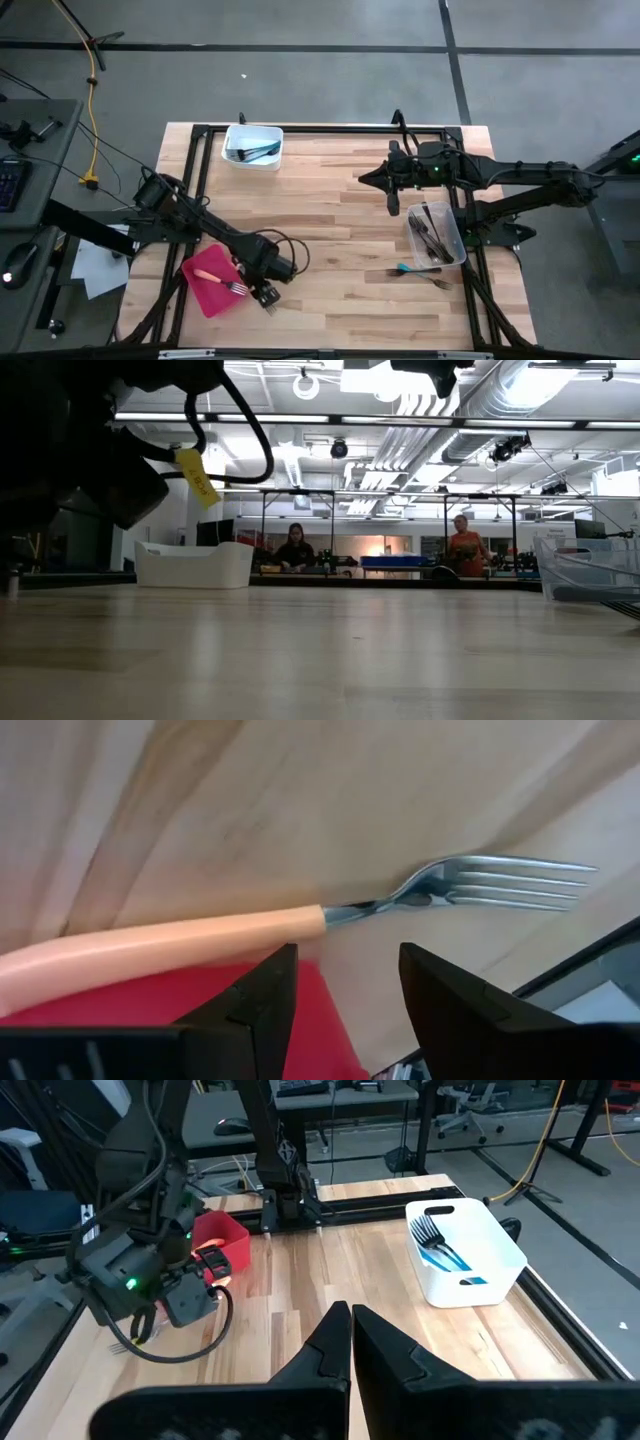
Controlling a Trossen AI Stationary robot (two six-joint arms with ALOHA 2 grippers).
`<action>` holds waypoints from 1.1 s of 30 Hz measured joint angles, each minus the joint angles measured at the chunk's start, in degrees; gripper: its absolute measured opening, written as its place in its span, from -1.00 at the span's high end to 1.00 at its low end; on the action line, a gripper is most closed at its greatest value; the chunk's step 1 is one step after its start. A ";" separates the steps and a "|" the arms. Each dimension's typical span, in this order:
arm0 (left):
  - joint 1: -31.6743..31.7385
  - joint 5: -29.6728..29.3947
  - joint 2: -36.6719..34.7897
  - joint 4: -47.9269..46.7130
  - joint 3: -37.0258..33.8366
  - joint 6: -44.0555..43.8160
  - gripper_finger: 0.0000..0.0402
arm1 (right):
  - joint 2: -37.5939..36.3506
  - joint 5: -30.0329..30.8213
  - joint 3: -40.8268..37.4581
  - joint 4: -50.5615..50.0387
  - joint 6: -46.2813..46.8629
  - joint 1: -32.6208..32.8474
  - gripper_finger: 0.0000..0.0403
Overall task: Sort silverware by color (type)
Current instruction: Put the orange fork into the red bin
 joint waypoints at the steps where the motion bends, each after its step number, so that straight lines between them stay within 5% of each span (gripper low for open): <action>1: 0.02 0.01 0.00 -0.20 0.00 -0.06 0.17 | 0.00 0.00 0.00 0.00 -0.02 0.00 1.00; 22: 1.80 -9.26 0.04 0.02 -0.37 3.99 0.17 | 0.00 0.00 0.00 -0.90 -0.35 0.00 1.00; 33: 3.18 -0.29 -2.32 -2.45 0.07 4.53 0.17 | -0.02 0.02 -0.01 -1.18 -0.01 0.00 1.00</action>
